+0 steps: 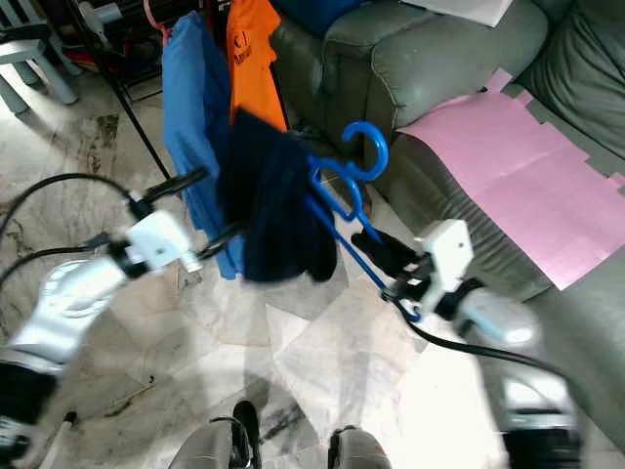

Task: Hang hanger

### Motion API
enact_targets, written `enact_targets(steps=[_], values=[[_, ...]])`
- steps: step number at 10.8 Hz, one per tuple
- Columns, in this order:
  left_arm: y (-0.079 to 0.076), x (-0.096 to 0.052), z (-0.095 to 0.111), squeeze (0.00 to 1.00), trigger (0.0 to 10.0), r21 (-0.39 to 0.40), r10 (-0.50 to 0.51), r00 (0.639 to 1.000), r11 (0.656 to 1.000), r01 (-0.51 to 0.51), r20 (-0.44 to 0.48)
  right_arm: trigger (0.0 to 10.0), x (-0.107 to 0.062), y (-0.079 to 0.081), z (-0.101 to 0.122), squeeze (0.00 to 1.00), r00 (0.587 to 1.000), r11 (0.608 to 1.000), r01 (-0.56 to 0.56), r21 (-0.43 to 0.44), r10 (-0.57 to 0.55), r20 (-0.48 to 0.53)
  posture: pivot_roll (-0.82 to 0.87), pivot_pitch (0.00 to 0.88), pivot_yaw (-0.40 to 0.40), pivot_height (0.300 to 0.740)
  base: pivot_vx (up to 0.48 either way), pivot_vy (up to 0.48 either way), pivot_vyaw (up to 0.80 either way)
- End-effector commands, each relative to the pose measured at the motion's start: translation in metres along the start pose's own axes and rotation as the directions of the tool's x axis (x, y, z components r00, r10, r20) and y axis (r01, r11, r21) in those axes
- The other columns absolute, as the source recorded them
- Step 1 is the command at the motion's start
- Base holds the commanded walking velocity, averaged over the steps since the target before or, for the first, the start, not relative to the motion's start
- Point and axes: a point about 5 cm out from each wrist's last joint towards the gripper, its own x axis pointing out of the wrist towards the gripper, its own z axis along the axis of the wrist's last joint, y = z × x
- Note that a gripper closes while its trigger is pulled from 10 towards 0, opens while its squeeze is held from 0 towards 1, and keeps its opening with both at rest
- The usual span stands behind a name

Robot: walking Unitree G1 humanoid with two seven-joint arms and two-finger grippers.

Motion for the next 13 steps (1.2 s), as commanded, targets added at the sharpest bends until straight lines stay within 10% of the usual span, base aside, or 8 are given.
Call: enact_targets(steps=[1,6,8,9,10,13], values=[[0.001,-0.004,-0.002,1.0,10.0,0.027,-0.024,1.0,0.999,0.025,-0.007,10.0,-0.001,0.009,0.008,0.0,0.996,0.996,-0.089,-0.011,0.089,0.032,-0.09,0.256,0.015,0.74,0.0,0.0,0.0],[-0.007,-0.01,-0.013,1.0,10.0,0.044,-0.128,0.991,0.991,0.13,-0.045,10.0,-0.051,0.013,-0.002,0.0,0.92,0.939,-0.341,0.039,0.342,-0.191,-0.09,0.255,0.018,0.74,0.0,0.0,0.0],[-0.023,-0.016,-0.021,1.0,10.0,-0.024,-0.319,0.945,0.948,0.318,-0.077,10.0,-0.056,0.014,-0.003,0.0,0.895,0.921,-0.389,0.027,0.384,-0.228,-0.09,0.252,0.025,0.74,0.0,0.0,0.0],[-0.027,-0.018,-0.023,0.7,10.0,-0.058,-0.362,0.929,0.932,0.358,-0.081,10.0,-0.055,0.014,-0.002,0.0,0.89,0.916,-0.4,0.021,0.394,-0.231,-0.09,0.251,0.026,0.74,0.0,0.0,0.0],[-0.031,-0.018,-0.025,0.0,10.0,-0.075,-0.413,0.907,0.91,0.407,-0.086,10.0,-0.051,0.016,0.0,0.0,0.879,0.904,-0.427,0.014,0.419,-0.229,-0.09,0.249,0.027,0.74,0.0,0.0,0.0],[-0.024,-0.007,-0.022,0.0,10.0,-0.103,-0.421,0.905,0.905,0.414,-0.06,10.0,-0.051,0.017,-0.001,0.0,0.823,0.857,-0.514,-0.03,0.483,-0.298,-0.09,0.247,0.029,0.74,0.0,0.0,0.0]])
